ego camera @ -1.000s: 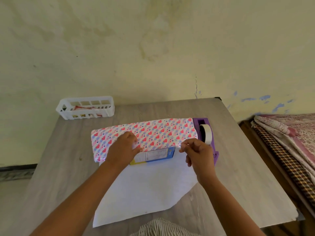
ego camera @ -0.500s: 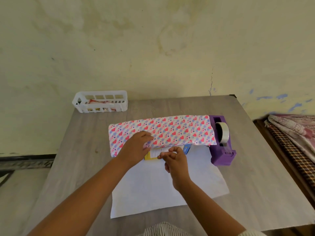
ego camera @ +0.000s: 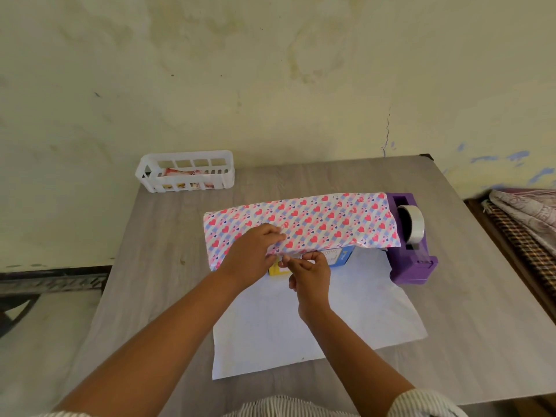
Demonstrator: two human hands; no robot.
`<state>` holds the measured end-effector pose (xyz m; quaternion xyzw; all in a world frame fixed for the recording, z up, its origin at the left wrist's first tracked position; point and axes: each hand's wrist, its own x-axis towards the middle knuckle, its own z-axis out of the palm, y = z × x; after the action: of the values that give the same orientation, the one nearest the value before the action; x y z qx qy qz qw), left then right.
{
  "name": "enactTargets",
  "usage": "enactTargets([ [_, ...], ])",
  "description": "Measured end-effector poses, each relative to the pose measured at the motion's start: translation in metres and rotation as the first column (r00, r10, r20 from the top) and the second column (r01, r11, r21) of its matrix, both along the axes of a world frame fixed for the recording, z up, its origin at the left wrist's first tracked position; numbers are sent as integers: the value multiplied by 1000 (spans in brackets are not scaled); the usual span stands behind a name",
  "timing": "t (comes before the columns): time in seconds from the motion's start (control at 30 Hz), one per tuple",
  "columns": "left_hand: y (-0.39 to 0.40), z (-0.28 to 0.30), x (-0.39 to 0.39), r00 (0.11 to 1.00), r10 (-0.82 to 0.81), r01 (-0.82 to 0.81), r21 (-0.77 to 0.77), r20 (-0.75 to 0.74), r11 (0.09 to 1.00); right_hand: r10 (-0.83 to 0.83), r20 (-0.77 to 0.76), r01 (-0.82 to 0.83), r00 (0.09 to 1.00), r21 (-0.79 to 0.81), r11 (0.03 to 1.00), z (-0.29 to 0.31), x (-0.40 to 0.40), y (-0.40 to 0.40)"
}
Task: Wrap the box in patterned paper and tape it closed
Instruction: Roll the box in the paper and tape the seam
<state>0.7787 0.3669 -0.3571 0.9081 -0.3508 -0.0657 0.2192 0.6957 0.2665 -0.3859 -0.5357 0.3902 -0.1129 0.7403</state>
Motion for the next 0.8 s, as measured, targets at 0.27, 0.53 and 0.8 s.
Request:
enactTargets([
  [0.27,3,2,2,1000,-8,8,-9,12,1000,-35,-89,16,995,-201,980,-18,12,4],
  [0.53,-6,-1,-5,990,59,-62,14,128,998,146,-442,-352,885,-430,831,-43,3,-18],
  [0.8,-8,-14,-23,954,59,-67,18,295,998,393,-558,-683,730,-583,441,-29,-58,-94],
])
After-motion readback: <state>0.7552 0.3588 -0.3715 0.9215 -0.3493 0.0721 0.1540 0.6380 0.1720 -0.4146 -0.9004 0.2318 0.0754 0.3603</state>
